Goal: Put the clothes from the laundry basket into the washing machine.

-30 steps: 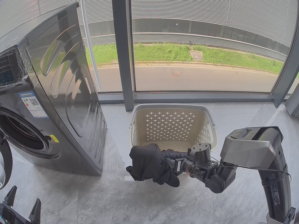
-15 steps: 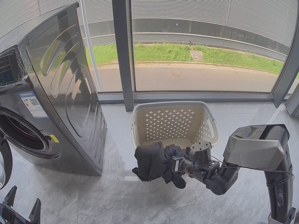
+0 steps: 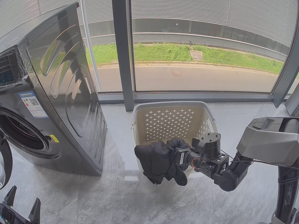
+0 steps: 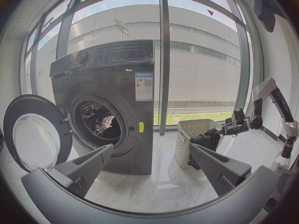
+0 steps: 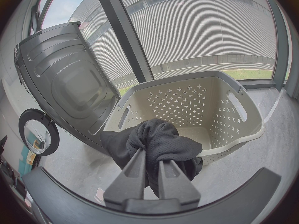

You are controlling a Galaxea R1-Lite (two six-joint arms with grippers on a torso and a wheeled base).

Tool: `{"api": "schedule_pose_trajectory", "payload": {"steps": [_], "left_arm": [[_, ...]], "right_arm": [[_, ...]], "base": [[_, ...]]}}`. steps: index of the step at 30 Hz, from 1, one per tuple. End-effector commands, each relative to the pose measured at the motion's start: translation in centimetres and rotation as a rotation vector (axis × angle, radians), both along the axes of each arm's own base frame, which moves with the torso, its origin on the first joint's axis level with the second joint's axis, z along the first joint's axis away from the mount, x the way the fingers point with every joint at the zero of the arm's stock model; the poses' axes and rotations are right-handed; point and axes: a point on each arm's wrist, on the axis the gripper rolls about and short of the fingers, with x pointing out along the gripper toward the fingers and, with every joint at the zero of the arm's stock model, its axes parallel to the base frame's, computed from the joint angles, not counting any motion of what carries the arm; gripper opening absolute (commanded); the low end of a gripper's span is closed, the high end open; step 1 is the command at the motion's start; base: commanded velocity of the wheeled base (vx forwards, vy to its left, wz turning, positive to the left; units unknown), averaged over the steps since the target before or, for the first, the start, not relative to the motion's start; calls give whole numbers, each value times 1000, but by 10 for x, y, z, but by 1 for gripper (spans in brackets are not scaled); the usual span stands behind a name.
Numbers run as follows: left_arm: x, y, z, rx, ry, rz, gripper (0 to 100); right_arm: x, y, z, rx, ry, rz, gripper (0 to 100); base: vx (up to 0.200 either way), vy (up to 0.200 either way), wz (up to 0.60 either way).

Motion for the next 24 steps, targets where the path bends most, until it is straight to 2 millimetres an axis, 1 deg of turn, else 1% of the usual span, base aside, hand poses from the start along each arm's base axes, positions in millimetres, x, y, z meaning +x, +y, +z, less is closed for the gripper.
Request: {"api": "schedule_pose_trajectory", "payload": {"steps": [1,2,3,4,5,6,7,11,21,24], "left_arm": [[0,0,-5,0,2,0,100],[0,0,-5,0,2,0,100],[0,0,-5,-2,2,0,100],[0,0,-5,-2,2,0,100],[0,0,-5,-2,0,0,100],[0,0,-5,-2,0,0,100],[0,0,-5,-2,2,1,100],[0,0,-5,-2,2,1,100],[0,0,-5,-3,0,1,100],[0,0,-5,-3,0,1,100]], "right_arm": [[2,0,-6,-3,6,-3,0],[2,0,-8,-4,7,-3,0],[4,0,-17,-15,23,-5,0],[4,1,-21,-20,30,-5,0],[4,0,-24,-23,35,-6,100],[4,0,-24,-23,35,-6,100],[5,-1,-33,-34,52,-10,100],[13,-7,-41,-40,54,-34,100],[23,-17,-41,-66,36,-67,100],[24,-16,-47,-75,44,-69,100]], "base": [[0,0,0],[0,0,0],[0,0,0],[0,0,0],[0,0,0],[0,0,0],[0,0,0],[0,0,0],[0,0,0],[0,0,0]]}}
